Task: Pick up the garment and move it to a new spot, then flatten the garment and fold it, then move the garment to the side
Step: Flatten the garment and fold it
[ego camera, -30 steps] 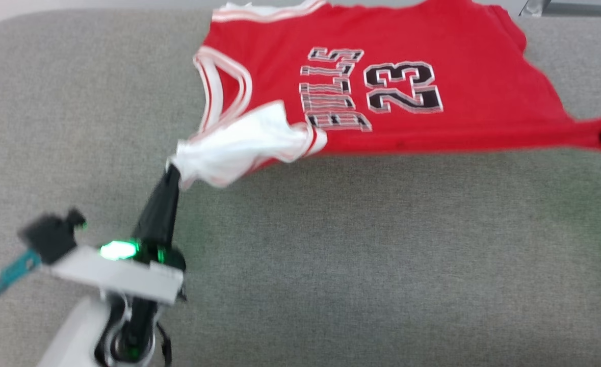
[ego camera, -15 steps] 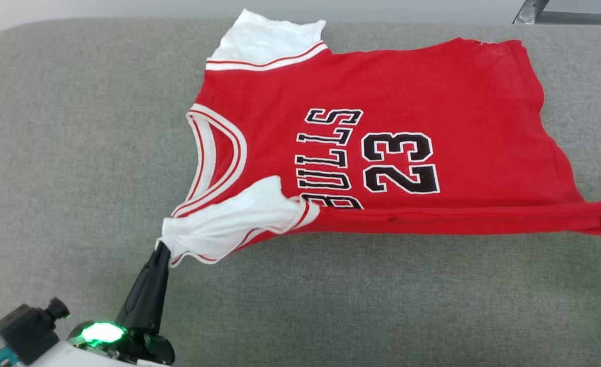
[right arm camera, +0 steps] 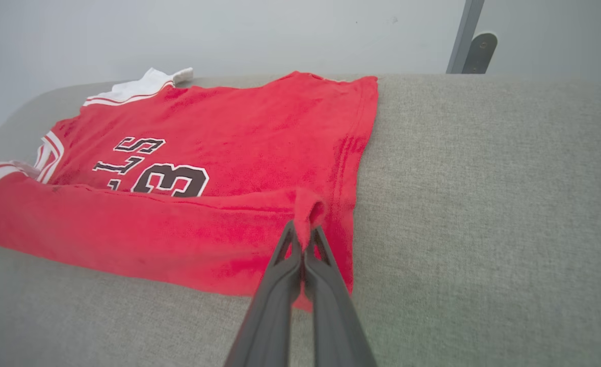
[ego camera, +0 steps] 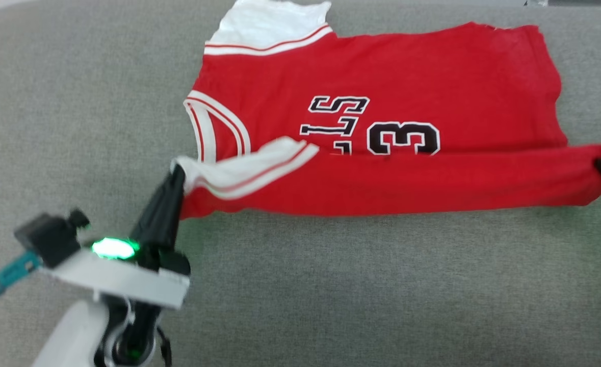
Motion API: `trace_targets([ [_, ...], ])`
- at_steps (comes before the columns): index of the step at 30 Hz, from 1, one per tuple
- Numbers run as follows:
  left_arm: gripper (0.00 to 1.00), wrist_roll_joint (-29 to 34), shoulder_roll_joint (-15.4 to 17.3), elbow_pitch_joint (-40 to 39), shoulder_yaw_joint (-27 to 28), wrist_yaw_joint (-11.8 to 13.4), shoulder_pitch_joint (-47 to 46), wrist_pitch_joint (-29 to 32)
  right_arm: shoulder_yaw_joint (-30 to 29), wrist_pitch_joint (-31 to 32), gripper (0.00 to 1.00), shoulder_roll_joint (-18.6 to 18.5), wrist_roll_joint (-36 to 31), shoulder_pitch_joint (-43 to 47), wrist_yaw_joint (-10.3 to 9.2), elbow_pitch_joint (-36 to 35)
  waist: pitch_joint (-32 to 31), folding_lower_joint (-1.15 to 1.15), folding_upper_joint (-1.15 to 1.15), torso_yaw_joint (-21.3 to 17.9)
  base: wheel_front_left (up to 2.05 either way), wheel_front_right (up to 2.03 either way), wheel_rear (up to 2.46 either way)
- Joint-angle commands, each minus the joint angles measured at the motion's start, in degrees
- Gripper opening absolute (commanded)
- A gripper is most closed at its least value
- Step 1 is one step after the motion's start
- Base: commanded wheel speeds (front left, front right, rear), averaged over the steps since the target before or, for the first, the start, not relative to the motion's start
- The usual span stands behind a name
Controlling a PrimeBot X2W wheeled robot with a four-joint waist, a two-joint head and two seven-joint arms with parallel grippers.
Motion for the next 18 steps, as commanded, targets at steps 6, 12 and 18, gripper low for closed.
trace_targets([
  [6,0.00,1.62,-1.79,6.14,0.64,-0.74,-7.40,-1.49,2.91,-1.27,0.00,0.58,-1.85,-8.35,-0.04,8.01,2.71,0.00,0.00,0.73,0.00,0.00,0.00],
  [12,0.00,5.29,-2.20,12.96,-0.65,0.19,-9.78,-2.11,5.04,-3.52,0.00,0.82,-2.62,-11.58,-0.04,13.94,4.27,0.00,0.00,0.68,0.00,0.00,0.00],
  [18,0.00,7.84,-3.13,17.88,-0.95,0.08,-10.38,-3.05,6.99,-6.72,0.00,1.26,-3.71,-13.35,-0.05,18.21,4.83,0.00,0.00,0.56,0.00,0.00,0.00],
])
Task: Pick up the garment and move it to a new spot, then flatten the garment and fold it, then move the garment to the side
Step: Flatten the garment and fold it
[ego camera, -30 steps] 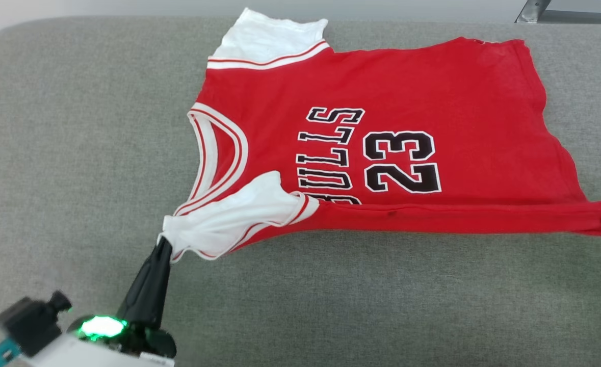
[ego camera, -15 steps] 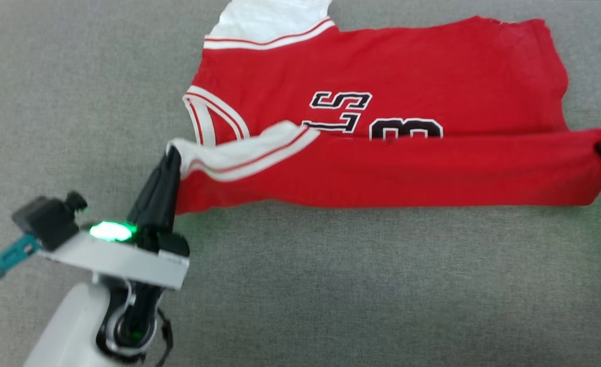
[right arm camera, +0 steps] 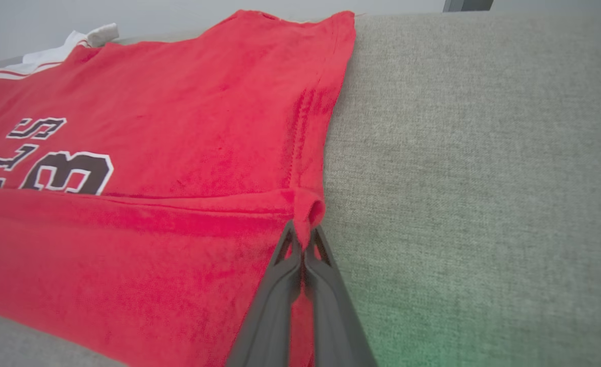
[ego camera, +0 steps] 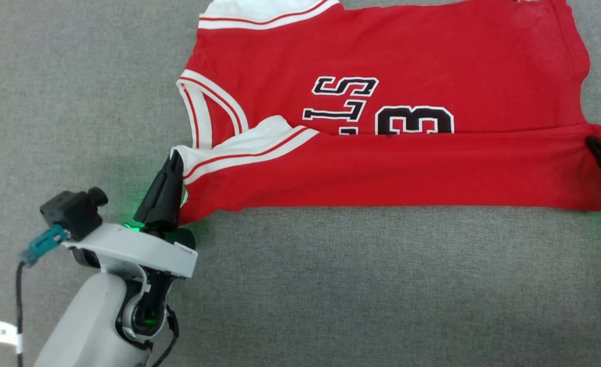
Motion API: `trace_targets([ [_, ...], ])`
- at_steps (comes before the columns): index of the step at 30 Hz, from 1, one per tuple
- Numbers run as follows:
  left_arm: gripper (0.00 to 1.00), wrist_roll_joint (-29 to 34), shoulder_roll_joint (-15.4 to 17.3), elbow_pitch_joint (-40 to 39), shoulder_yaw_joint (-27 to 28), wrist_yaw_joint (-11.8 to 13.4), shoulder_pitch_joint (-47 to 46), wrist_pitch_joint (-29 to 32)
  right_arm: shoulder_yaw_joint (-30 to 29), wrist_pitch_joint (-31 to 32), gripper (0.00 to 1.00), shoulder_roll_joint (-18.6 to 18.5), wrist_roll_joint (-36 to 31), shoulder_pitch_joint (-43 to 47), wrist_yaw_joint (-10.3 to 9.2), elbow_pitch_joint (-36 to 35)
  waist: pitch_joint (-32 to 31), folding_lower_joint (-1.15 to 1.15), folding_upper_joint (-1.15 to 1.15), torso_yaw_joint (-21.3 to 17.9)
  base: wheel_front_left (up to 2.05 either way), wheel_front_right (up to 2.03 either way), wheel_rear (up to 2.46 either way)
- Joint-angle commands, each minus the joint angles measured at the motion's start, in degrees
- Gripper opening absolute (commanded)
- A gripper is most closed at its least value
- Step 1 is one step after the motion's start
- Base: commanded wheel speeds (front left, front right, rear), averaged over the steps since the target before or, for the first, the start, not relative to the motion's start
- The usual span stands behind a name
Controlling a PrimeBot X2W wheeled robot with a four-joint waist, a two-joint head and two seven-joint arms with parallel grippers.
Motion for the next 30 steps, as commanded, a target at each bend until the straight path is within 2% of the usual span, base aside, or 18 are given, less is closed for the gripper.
trace_targets([
  [1,0.00,0.56,-0.22,0.67,0.11,-0.09,-0.92,-0.37,0.45,-0.71,0.00,0.23,-0.23,-1.04,-0.06,0.46,-0.03,0.00,0.00,0.05,0.00,0.00,0.00],
  [3,0.00,1.85,-0.01,1.96,-0.12,0.08,-1.39,-0.45,0.92,-1.49,0.00,0.30,-0.11,-0.89,-0.06,1.27,-0.38,0.00,0.00,0.08,0.00,0.00,0.00],
  [4,0.10,2.11,-0.08,2.54,-0.23,-0.02,-1.68,-0.49,1.25,-2.02,0.00,0.30,-0.19,-0.87,-0.06,1.59,-0.68,0.00,0.00,0.12,0.00,0.00,0.00],
  [5,0.40,2.70,0.08,2.96,-0.37,-0.12,-2.03,-0.52,1.50,-2.76,0.00,0.31,-0.29,-0.89,-0.06,1.77,-1.01,0.00,0.00,0.15,0.00,0.00,0.00],
  [6,0.62,3.16,0.41,3.33,-0.59,-0.18,-2.39,-0.53,1.70,-3.55,0.21,0.36,-0.46,-0.89,-0.06,1.95,-1.41,0.00,0.00,0.21,0.00,0.00,0.00],
  [7,1.00,3.54,0.77,3.69,-0.92,-0.29,-2.68,-0.24,1.89,-4.29,0.47,0.45,-0.65,-0.68,-0.05,2.14,-1.97,0.00,0.00,0.31,0.00,0.00,0.00],
  [8,1.00,4.00,1.32,3.87,-1.25,-0.32,-2.94,0.24,1.95,-5.04,0.88,0.47,-0.86,-0.40,-0.05,2.27,-2.51,0.00,0.00,0.38,0.00,0.00,0.00],
  [9,1.00,4.52,2.02,3.90,-1.60,-0.28,-3.25,0.92,1.79,-5.88,1.00,0.48,-1.31,-0.13,-0.06,2.35,-3.03,0.00,0.00,0.46,0.00,0.00,0.00],
  [14,1.00,6.72,7.78,0.77,-2.44,0.26,-5.16,6.93,0.93,-9.32,1.00,1.27,-2.66,1.10,-0.05,1.27,-5.27,0.00,0.00,0.44,0.00,0.00,0.00],
  [17,1.00,7.29,11.70,-3.05,-2.93,0.98,-6.27,12.91,-0.47,-11.23,1.00,1.75,-4.24,1.91,-0.05,0.18,-6.25,0.00,0.00,0.45,0.00,0.00,0.00],
  [20,1.00,6.26,15.59,-7.02,-4.21,1.93,-7.80,22.94,-1.85,-12.54,1.00,2.69,-5.52,2.58,-0.05,-1.77,-6.85,0.00,0.00,0.49,0.00,0.00,0.00],
  [23,1.00,3.41,18.50,-9.79,-6.45,3.18,-9.33,36.57,-2.86,-12.90,1.00,3.45,-6.20,2.96,-0.05,-3.78,-7.27,0.00,0.00,0.47,0.00,0.00,0.00],
  [27,1.00,-3.58,20.26,-12.07,-9.46,5.19,-10.76,54.73,-3.23,-11.90,1.00,4.40,-6.58,2.87,-0.05,-6.04,-7.38,0.00,0.00,0.03,0.00,0.00,0.00],
  [30,1.00,-6.81,21.27,-12.19,-10.24,6.73,-12.20,62.58,-2.55,-11.19,1.00,5.05,-6.99,2.22,-0.05,-7.28,-6.89,0.00,0.00,-0.82,0.00,0.00,0.00],
])
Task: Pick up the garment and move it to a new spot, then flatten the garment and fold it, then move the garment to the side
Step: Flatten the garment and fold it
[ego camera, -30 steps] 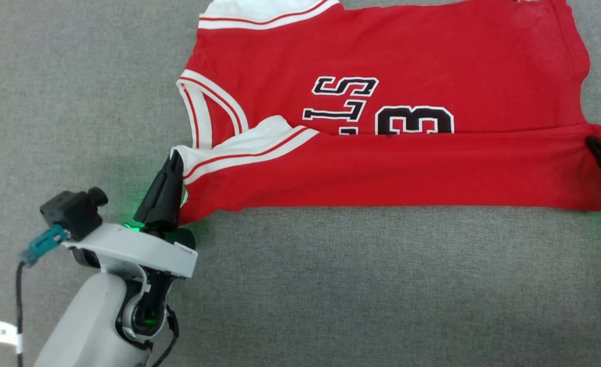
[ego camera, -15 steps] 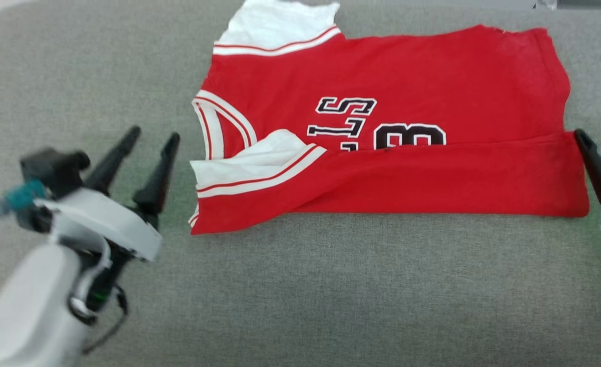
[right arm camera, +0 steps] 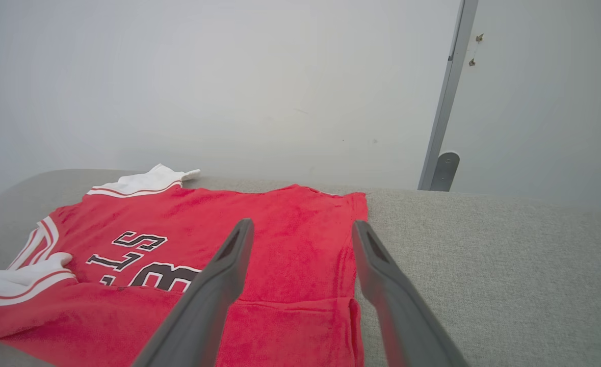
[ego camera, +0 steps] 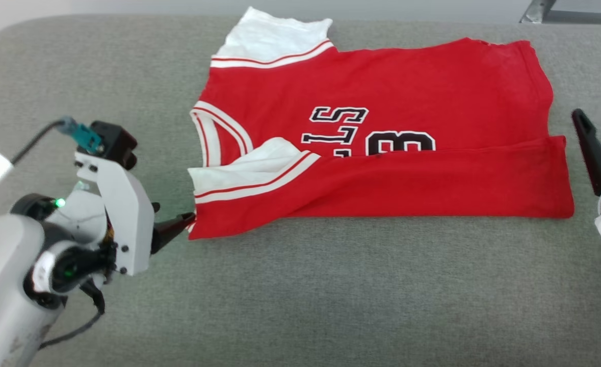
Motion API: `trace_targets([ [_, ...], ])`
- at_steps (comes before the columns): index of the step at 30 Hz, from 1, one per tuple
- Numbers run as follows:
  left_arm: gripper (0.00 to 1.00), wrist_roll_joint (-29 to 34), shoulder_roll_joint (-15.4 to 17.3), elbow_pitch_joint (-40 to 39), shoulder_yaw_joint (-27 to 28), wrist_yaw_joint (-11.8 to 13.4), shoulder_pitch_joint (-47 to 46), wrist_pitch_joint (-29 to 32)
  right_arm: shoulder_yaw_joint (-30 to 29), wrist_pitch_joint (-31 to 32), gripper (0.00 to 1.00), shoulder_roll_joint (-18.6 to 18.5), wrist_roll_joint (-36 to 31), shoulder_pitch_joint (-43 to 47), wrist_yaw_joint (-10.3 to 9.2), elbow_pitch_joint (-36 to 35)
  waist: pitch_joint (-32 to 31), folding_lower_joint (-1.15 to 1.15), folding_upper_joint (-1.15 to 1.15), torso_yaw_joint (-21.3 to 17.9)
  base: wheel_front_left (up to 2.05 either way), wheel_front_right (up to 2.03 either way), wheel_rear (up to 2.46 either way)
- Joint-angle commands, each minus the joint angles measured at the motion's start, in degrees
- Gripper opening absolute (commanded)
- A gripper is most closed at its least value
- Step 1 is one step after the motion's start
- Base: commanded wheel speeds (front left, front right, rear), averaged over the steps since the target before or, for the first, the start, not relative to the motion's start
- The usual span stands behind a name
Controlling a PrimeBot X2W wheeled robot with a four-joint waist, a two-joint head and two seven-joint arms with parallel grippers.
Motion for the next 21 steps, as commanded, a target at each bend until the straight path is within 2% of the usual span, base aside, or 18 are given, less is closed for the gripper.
trace_targets([
  [1,1.00,-0.38,-0.13,0.07,-0.07,0.24,-0.77,0.54,0.13,0.25,1.00,0.12,-0.31,-0.33,-0.04,-0.24,0.47,0.00,0.00,-0.59,0.00,0.00,0.00],
  [8,1.00,-2.06,-1.91,3.73,-0.78,1.22,-2.75,3.67,-0.03,1.33,1.00,0.07,-0.07,-0.89,-0.04,-1.72,2.51,0.00,0.00,-2.60,0.00,0.00,0.00],
  [16,1.00,-1.79,-4.93,11.90,-2.45,-0.61,-3.97,3.08,-1.39,2.12,1.00,-0.17,-0.04,-0.75,-0.04,-2.90,3.96,0.00,0.00,-4.21,0.00,0.00,0.00],
  [17,0.94,-1.86,-5.18,12.69,-2.71,-0.88,-3.90,3.08,-1.65,2.22,1.00,-0.19,-0.06,-0.60,-0.04,-2.98,3.97,0.00,0.00,-4.35,0.00,0.00,0.00],
  [18,0.49,-2.22,-5.52,13.31,-2.87,-1.16,-3.91,3.27,-1.89,2.46,1.00,-0.28,-0.07,-0.37,-0.04,-3.08,3.96,0.00,0.00,-4.45,0.00,0.00,0.00],
  [19,0.29,-2.57,-5.79,13.65,-3.04,-1.68,-3.92,3.49,-2.12,2.89,1.00,-0.41,-0.05,-0.10,-0.04,-3.16,3.93,0.00,0.00,-4.53,0.00,0.00,0.00],
  [20,0.00,-3.13,-6.15,14.01,-3.03,-1.90,-3.83,3.63,-2.21,3.56,1.00,-0.63,-0.03,0.24,-0.04,-3.15,3.88,0.00,0.00,-4.56,0.00,0.00,0.00],
  [21,0.00,-3.64,-6.56,14.27,-3.00,-2.19,-3.74,3.77,-1.97,4.73,1.00,-1.01,0.11,0.54,-0.04,-3.07,3.82,0.00,0.00,-4.56,0.00,0.00,0.00],
])
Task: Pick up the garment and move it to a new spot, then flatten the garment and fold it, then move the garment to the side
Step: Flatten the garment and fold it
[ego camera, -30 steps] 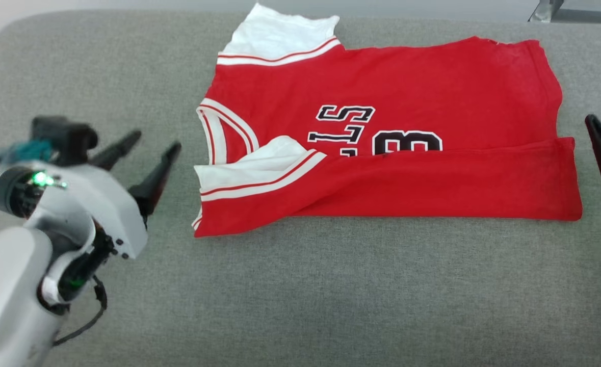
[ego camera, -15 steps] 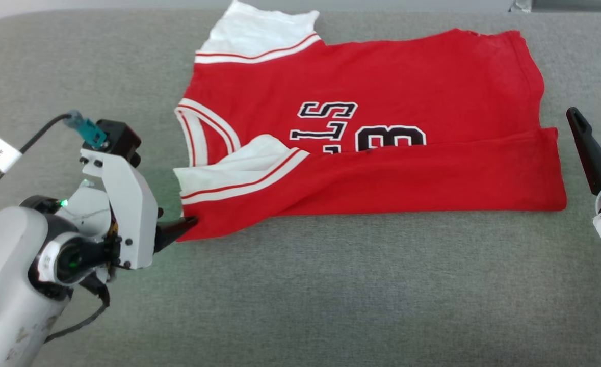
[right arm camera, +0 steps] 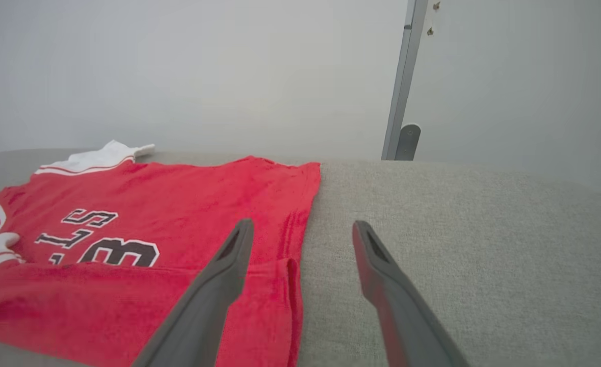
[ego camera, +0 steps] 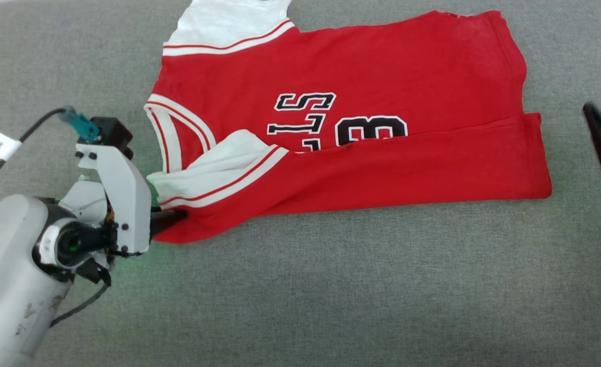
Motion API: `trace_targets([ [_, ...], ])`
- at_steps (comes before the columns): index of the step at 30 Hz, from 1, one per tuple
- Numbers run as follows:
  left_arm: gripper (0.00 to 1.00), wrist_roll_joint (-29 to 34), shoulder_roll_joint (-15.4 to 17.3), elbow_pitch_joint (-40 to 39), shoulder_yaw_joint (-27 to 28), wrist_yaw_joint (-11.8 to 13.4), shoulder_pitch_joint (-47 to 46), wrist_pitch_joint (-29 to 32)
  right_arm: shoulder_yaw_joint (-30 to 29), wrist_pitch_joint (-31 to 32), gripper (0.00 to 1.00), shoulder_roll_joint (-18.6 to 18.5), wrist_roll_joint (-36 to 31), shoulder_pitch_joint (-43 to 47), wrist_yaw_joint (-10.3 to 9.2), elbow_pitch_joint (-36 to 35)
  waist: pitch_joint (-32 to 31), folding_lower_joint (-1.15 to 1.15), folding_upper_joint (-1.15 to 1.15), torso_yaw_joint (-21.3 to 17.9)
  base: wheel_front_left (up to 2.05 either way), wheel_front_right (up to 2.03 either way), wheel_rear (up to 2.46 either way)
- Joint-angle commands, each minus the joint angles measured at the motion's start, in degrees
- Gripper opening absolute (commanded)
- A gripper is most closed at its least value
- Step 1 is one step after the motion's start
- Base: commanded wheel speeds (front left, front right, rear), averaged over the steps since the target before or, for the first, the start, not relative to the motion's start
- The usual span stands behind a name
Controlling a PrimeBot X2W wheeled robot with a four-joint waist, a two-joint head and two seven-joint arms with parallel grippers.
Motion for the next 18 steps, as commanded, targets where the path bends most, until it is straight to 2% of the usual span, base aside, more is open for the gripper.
trace_targets([
  [1,0.00,-0.95,-2.06,1.02,-1.23,-0.69,1.02,0.47,0.73,2.71,1.00,-1.13,0.26,1.26,-0.04,-0.12,-0.14,0.00,0.00,0.01,0.00,0.00,0.00],
  [8,0.00,-0.20,-2.82,1.44,-1.31,-1.61,-0.29,-1.19,6.35,16.44,1.00,-7.80,-1.92,0.97,-0.04,-0.34,0.38,0.00,0.00,0.94,0.00,0.00,0.00],
  [12,0.00,0.22,-3.61,1.53,-1.55,-2.30,-1.36,-1.98,9.68,23.48,1.00,-9.36,-0.40,-2.08,-0.04,0.95,1.18,0.00,0.00,1.63,0.00,0.00,0.00],
  [18,0.00,1.11,-5.08,2.51,-2.13,-3.36,-2.40,-3.43,13.26,30.08,1.00,-10.73,0.02,-6.50,-0.04,6.24,1.95,0.00,0.00,3.07,0.00,0.00,0.00],
])
